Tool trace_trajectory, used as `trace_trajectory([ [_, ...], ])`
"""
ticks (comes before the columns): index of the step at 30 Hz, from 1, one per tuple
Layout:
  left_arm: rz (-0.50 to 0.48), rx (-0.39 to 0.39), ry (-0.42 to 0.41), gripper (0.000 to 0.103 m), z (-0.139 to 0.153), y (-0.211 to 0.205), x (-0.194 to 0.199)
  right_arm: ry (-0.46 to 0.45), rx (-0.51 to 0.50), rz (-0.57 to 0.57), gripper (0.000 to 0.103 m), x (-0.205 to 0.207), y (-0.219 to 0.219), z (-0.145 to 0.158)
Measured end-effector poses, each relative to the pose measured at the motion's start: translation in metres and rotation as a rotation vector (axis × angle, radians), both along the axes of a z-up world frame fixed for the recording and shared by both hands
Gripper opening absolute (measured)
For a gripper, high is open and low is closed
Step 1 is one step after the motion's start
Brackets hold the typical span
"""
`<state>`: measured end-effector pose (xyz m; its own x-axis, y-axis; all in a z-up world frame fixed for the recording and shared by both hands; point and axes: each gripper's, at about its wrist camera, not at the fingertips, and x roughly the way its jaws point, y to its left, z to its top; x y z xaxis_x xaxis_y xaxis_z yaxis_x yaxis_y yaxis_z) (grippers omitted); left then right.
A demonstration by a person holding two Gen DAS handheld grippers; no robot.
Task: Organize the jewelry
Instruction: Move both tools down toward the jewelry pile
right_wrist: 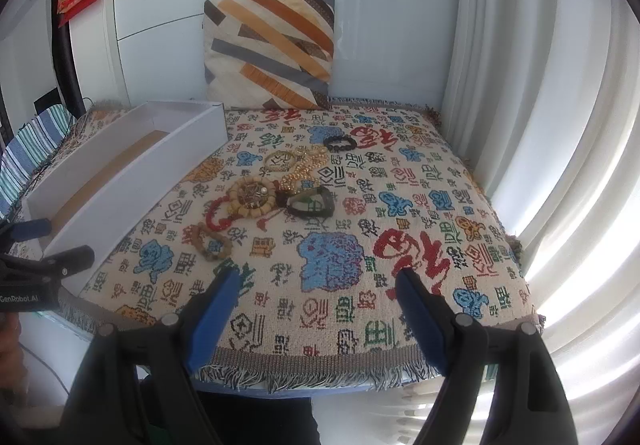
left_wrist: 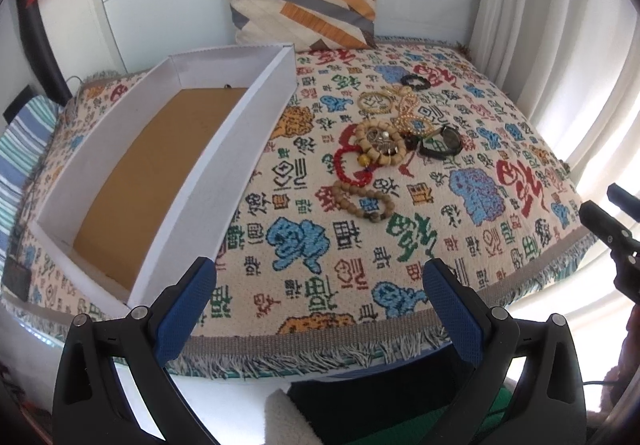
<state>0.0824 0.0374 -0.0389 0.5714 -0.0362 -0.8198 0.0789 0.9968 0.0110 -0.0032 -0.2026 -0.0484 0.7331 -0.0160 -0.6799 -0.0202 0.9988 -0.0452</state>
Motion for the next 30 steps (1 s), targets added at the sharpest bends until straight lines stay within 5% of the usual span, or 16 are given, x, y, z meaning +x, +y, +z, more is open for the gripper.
trace_trajectory([
  [17,0.013,-0.124,0.311,0.102,-0.06,-0.005,0.085,0.161,0.044,-0.003,0.082,0.075,-0.017,-0.043],
  [30,0.107,-0.118,0.416,0.101,-0.123,-0.01,0.154,0.214,0.061,-0.008,0.082,0.13,-0.034,-0.062],
])
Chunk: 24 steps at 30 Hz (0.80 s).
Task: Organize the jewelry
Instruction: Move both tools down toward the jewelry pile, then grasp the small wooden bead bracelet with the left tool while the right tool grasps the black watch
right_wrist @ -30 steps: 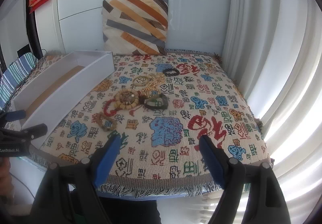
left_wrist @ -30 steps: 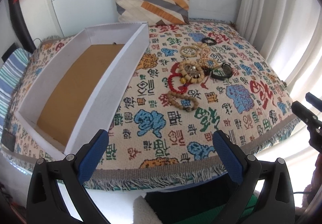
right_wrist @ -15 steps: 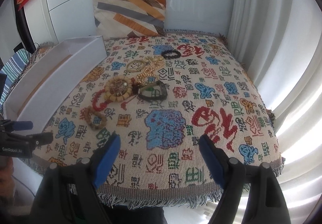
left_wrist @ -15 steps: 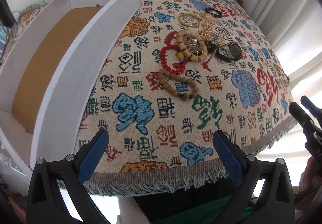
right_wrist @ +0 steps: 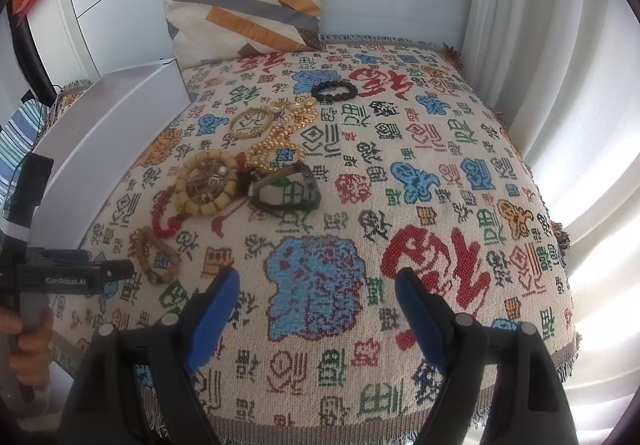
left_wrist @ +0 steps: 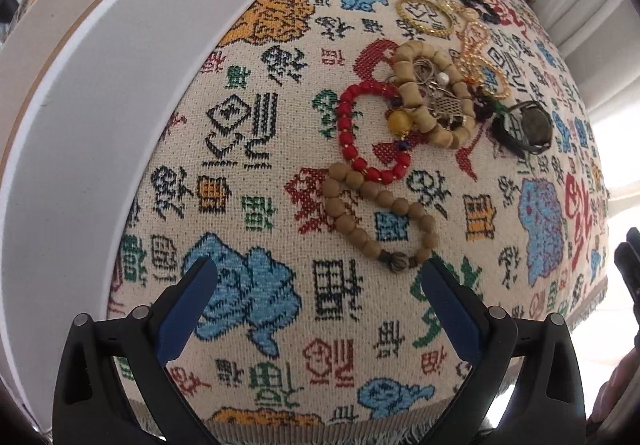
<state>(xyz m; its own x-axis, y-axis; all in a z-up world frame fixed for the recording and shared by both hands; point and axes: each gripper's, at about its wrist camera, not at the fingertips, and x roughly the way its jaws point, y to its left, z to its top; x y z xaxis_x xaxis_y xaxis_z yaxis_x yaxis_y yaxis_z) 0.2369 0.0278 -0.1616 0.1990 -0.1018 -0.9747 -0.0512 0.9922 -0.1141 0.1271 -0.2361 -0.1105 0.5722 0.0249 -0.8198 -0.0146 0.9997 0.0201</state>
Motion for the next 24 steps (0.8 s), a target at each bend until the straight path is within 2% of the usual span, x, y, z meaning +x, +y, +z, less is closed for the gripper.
trace_trajectory([
  [5,0.026,0.007,0.046,0.097,-0.022,0.003,0.012,0.019,0.028,0.004,0.082,0.024,-0.014,-0.002],
  [7,0.021,0.036,0.037,0.097,-0.024,0.002,0.015,0.048,0.048,0.029,0.082,0.041,-0.018,-0.006],
  [10,0.021,0.062,0.033,0.095,-0.026,-0.001,0.018,0.108,0.022,0.087,0.082,0.072,-0.018,-0.017],
  [14,-0.003,0.128,0.029,0.085,-0.025,-0.011,0.018,0.188,0.026,0.188,0.082,0.111,-0.004,-0.033],
  [18,-0.017,0.146,0.032,0.075,-0.023,-0.019,0.021,0.251,-0.003,0.243,0.082,0.144,0.014,-0.052],
  [19,-0.017,0.146,0.031,0.066,-0.021,-0.019,0.021,0.262,-0.012,0.255,0.08,0.15,0.018,-0.056],
  [20,-0.021,0.141,0.03,0.052,-0.019,-0.02,0.022,0.271,-0.02,0.264,0.072,0.155,0.02,-0.059],
  [21,-0.024,0.139,0.033,0.046,-0.018,-0.02,0.023,0.282,-0.029,0.266,0.066,0.16,0.022,-0.064],
  [23,-0.027,0.125,0.044,0.021,-0.015,-0.02,0.026,0.317,-0.029,0.263,0.036,0.165,0.022,-0.074],
  [24,-0.025,0.128,0.046,0.017,-0.015,-0.02,0.027,0.332,-0.022,0.265,0.031,0.167,0.022,-0.078],
])
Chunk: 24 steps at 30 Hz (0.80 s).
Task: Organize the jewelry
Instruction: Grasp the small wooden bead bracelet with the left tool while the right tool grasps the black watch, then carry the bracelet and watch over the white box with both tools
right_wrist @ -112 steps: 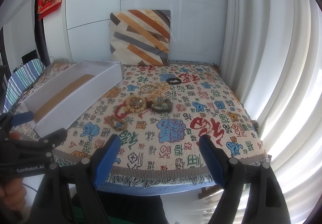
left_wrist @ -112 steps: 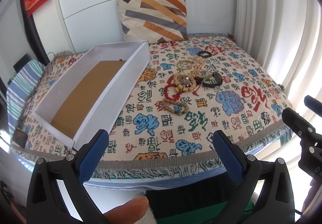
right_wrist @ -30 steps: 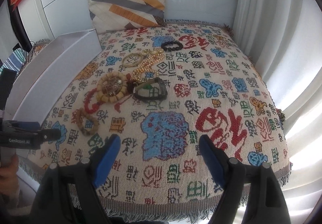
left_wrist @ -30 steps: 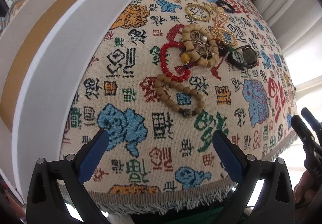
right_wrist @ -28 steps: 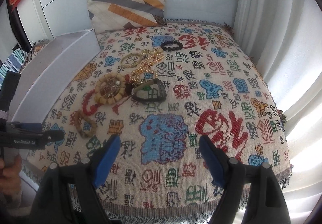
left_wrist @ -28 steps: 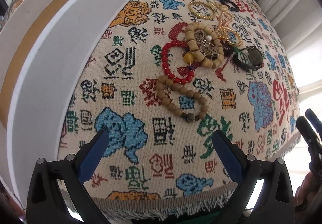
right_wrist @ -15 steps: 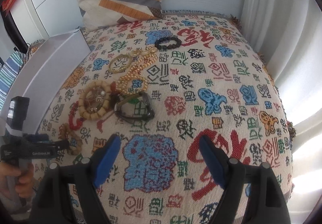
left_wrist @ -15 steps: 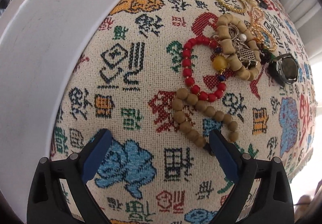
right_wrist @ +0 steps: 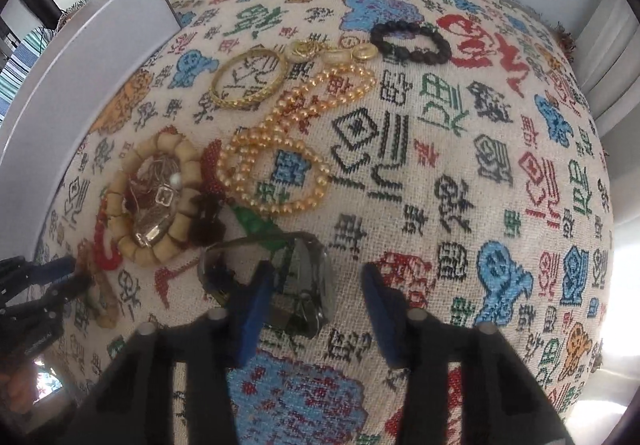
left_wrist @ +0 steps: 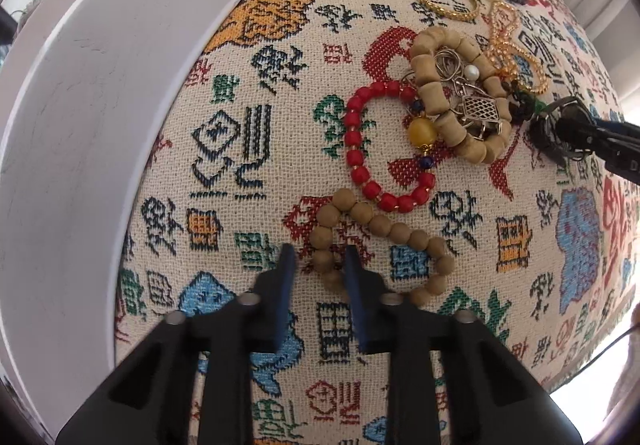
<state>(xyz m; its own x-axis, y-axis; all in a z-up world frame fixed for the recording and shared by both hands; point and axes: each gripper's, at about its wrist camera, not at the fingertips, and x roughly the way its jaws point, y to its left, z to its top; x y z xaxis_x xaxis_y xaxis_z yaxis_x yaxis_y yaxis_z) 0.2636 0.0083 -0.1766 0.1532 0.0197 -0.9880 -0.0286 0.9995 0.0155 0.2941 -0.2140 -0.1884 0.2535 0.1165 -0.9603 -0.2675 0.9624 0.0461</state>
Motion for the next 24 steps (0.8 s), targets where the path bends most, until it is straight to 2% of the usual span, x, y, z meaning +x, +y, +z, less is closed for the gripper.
trace_trajectory([
  [1,0.001,-0.013,0.002,0.01,0.001,0.002,0.001,0.001,-0.002,0.002,0.026,0.0,0.001,-0.002],
  [2,0.004,-0.033,0.008,0.01,0.001,0.004,0.002,-0.007,-0.006,0.005,0.015,0.0,0.001,-0.001],
  [4,0.013,-0.065,0.013,0.01,0.004,0.008,0.004,0.001,0.026,-0.001,0.012,-0.001,-0.002,0.001],
  [8,0.014,-0.13,-0.001,0.009,0.016,0.015,0.005,0.0,0.054,0.003,0.011,-0.005,-0.007,0.012],
  [17,0.028,-0.242,-0.078,0.009,0.081,0.032,0.003,-0.061,0.112,0.046,0.011,-0.027,-0.002,0.071],
  [24,0.067,-0.293,-0.135,0.009,0.138,0.079,-0.024,-0.088,0.17,0.136,0.011,-0.029,0.04,0.125],
])
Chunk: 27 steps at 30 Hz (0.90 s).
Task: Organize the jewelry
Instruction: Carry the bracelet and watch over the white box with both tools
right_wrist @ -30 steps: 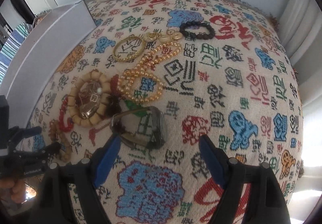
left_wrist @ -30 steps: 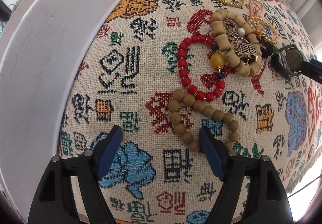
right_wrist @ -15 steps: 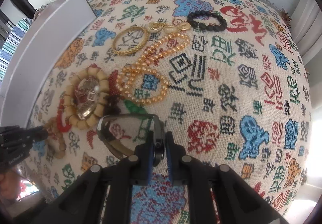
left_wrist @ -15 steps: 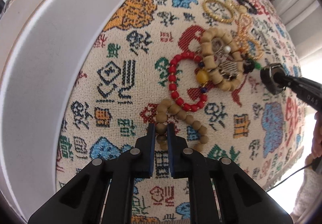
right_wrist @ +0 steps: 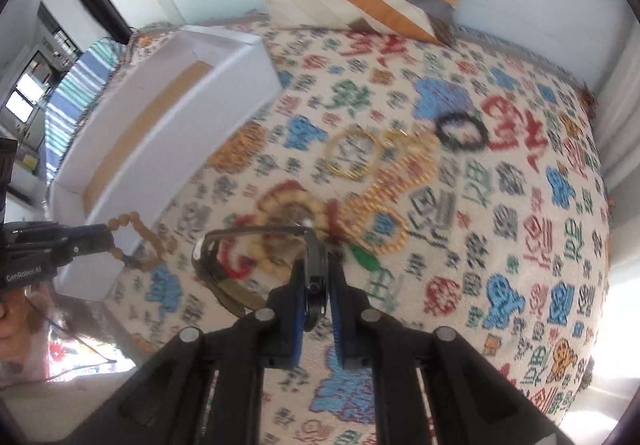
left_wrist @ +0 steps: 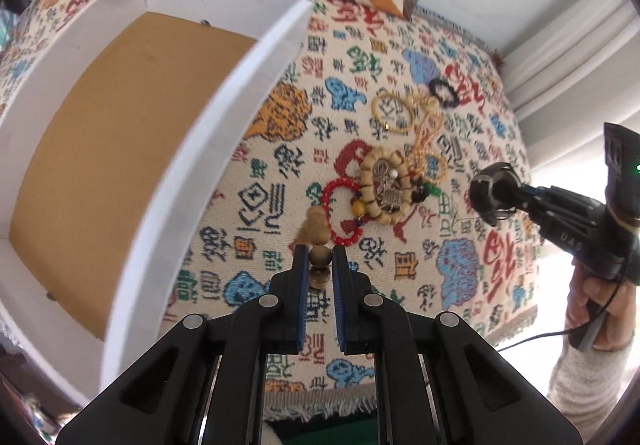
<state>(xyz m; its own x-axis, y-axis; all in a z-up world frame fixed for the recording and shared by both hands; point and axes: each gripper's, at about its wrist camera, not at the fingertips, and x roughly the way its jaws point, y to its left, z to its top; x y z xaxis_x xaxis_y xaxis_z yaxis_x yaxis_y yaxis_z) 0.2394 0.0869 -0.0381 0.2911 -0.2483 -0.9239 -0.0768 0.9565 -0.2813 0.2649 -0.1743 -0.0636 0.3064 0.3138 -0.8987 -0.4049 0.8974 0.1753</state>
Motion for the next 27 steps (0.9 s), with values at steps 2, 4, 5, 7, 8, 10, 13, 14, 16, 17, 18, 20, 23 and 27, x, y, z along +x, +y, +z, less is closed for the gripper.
trace_trajectory([
  [2,0.026,0.001,-0.024,0.009,0.02,0.018,-0.003,-0.022,0.01,0.045,0.011,0.003,0.024,0.018],
  [4,0.063,0.012,-0.054,0.009,0.038,0.04,-0.008,-0.048,0.029,0.1,0.011,0.006,0.054,0.037],
  [5,0.084,0.019,-0.069,0.009,0.046,0.051,-0.01,-0.057,0.042,0.126,0.011,0.007,0.069,0.045],
  [7,0.128,0.038,-0.092,0.009,0.058,0.073,-0.013,-0.074,0.065,0.184,0.011,0.01,0.103,0.06],
  [8,0.153,0.049,-0.1,0.009,0.062,0.084,-0.013,-0.083,0.071,0.213,0.011,0.011,0.121,0.066],
  [10,0.201,0.067,-0.103,0.009,0.063,0.107,-0.012,-0.094,0.078,0.264,0.011,0.016,0.159,0.072],
  [13,0.264,0.096,-0.096,0.009,0.057,0.139,-0.007,-0.085,0.078,0.327,0.011,0.029,0.218,0.073],
  [14,0.285,0.108,-0.092,0.009,0.054,0.149,-0.005,-0.085,0.074,0.342,0.011,0.033,0.236,0.07],
  [16,0.324,0.136,-0.081,0.009,0.042,0.167,0.0,-0.078,0.048,0.376,0.011,0.037,0.272,0.062],
  [17,0.344,0.142,-0.072,0.009,0.035,0.176,0.001,-0.07,0.034,0.388,0.011,0.04,0.288,0.055],
  [18,0.361,0.144,-0.061,0.009,0.028,0.186,0.002,-0.053,0.021,0.4,0.011,0.043,0.304,0.046],
  [20,0.392,0.144,-0.039,0.009,0.013,0.203,0.003,-0.029,-0.013,0.418,0.011,0.045,0.33,0.026],
  [23,0.431,0.126,-0.004,0.009,-0.009,0.224,0.006,-0.012,-0.067,0.434,0.012,0.045,0.357,-0.002],
  [27,0.442,0.144,0.034,0.012,-0.029,0.237,0.002,-0.008,-0.094,0.433,0.012,0.047,0.369,-0.023],
])
